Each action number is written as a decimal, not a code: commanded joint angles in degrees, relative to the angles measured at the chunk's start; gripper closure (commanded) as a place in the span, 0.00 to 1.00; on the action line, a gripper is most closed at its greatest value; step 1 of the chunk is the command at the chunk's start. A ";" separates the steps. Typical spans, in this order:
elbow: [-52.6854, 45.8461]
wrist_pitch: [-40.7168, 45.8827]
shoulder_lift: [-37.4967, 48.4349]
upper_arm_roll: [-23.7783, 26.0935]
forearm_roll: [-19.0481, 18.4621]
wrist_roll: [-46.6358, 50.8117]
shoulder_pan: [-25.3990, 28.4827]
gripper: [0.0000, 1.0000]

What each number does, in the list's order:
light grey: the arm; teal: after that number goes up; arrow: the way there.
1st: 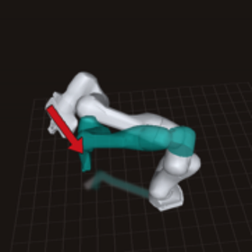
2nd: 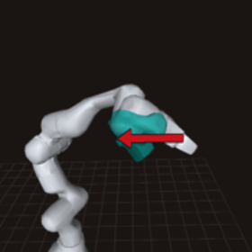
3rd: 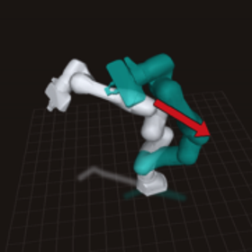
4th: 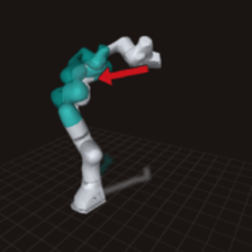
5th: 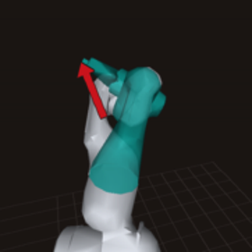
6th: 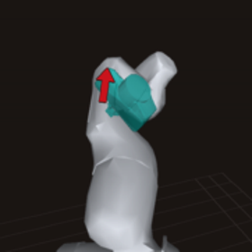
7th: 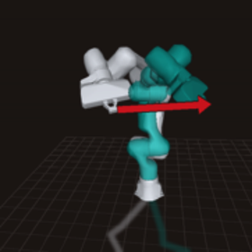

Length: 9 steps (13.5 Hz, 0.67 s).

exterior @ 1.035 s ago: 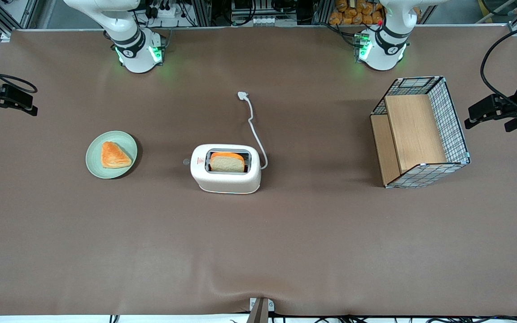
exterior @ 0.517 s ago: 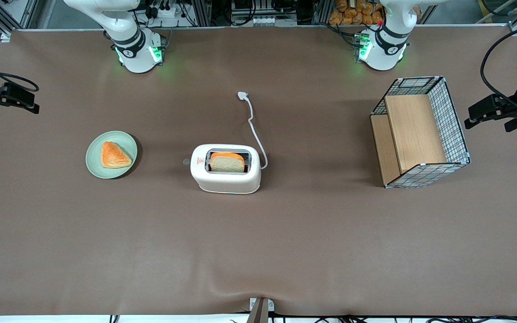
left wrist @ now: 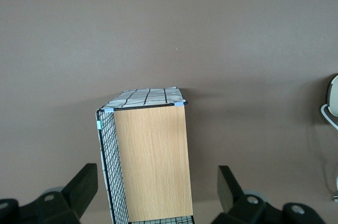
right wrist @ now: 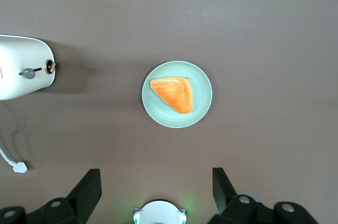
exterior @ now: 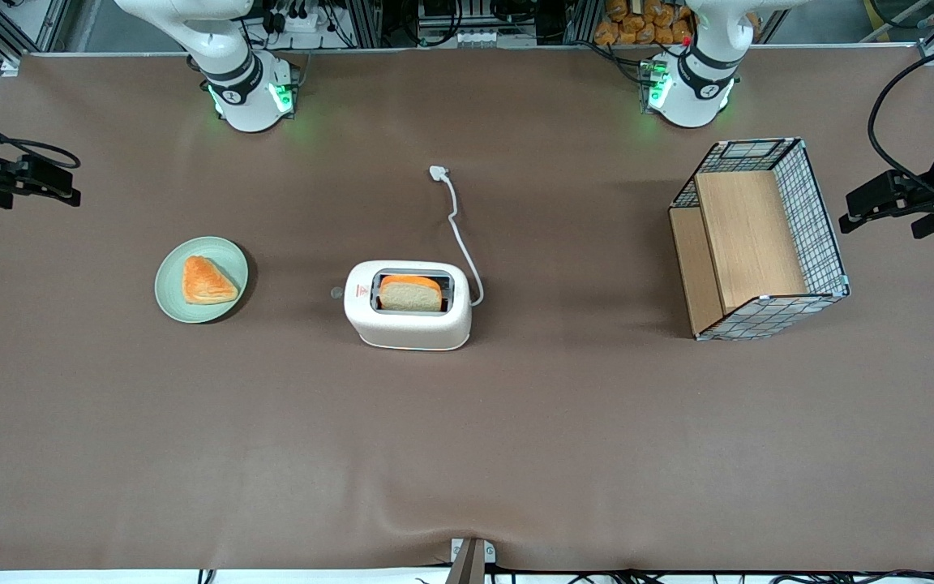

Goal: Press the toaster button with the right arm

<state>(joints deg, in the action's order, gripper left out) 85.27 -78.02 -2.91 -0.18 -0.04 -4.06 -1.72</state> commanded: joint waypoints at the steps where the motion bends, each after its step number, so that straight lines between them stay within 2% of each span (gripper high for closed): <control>1: 0.15 0.41 -1.21 0.36 1.00 0.11 0.92 0.61; 2: 0.16 0.33 -1.91 0.36 1.18 0.28 1.62 0.77; 3: 0.16 0.15 -2.88 0.36 2.05 0.46 2.15 0.88; 4: 0.07 -0.20 -3.84 0.36 3.36 0.46 2.16 0.91; 5: 0.07 -0.29 -4.90 0.36 5.55 0.46 1.55 1.00; 6: 0.15 -0.46 -6.04 0.18 8.71 0.46 1.11 1.00; 9: 0.50 -1.16 -10.34 0.18 13.73 3.16 1.89 1.00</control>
<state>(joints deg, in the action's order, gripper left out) 85.94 -78.68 -10.70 -0.10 10.39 -3.49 -0.14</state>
